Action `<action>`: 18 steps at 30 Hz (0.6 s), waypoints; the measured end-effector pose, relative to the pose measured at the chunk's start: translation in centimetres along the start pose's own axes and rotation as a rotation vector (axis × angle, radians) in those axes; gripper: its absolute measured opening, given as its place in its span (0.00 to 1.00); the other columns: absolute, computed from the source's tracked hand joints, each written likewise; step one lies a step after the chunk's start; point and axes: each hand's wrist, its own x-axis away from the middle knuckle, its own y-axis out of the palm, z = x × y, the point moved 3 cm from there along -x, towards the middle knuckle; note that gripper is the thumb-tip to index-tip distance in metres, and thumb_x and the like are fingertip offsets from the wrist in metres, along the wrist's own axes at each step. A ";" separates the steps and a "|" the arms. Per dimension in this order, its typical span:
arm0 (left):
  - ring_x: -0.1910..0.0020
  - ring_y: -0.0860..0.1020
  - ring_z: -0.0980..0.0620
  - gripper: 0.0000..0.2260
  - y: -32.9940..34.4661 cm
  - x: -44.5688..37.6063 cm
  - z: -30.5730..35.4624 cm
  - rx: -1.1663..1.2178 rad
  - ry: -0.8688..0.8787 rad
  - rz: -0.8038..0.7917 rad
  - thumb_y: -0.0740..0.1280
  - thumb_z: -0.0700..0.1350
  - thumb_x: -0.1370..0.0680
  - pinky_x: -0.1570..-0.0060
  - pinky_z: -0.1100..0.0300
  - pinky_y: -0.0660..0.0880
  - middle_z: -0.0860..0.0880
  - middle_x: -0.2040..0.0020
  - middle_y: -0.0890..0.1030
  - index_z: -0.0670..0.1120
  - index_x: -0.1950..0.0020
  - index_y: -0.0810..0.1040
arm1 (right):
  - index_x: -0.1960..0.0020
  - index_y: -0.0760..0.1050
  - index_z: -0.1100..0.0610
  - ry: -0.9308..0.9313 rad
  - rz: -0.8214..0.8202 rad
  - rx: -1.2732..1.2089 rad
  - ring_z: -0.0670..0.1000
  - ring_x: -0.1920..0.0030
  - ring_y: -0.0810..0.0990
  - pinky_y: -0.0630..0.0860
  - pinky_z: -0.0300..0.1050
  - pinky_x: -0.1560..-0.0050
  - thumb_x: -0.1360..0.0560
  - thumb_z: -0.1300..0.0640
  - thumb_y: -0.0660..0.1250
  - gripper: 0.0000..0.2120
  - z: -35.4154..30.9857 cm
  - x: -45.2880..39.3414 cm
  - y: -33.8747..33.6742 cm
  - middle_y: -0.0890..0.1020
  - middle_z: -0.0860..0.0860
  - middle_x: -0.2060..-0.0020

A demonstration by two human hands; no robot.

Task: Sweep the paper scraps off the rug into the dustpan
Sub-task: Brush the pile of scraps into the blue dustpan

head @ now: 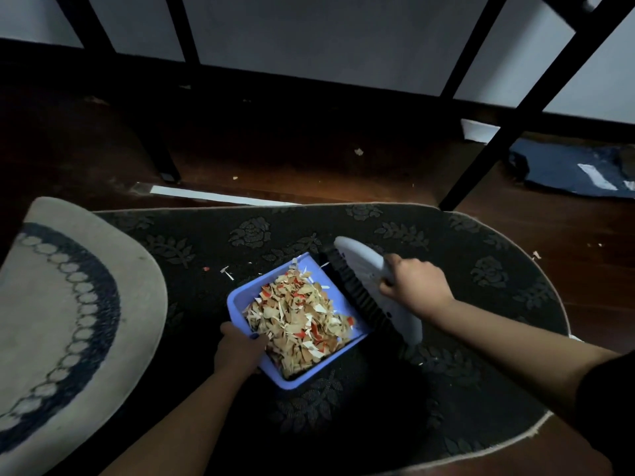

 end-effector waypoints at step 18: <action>0.61 0.82 0.40 0.22 -12.0 4.4 -2.1 0.207 0.020 0.185 0.71 0.44 0.27 0.64 0.48 0.82 0.39 0.51 0.79 0.40 0.41 0.65 | 0.44 0.72 0.55 -0.107 0.132 0.050 0.56 0.58 0.79 0.66 0.44 0.67 0.26 0.49 0.61 0.14 -7.5 -0.7 -10.3 0.81 0.52 0.55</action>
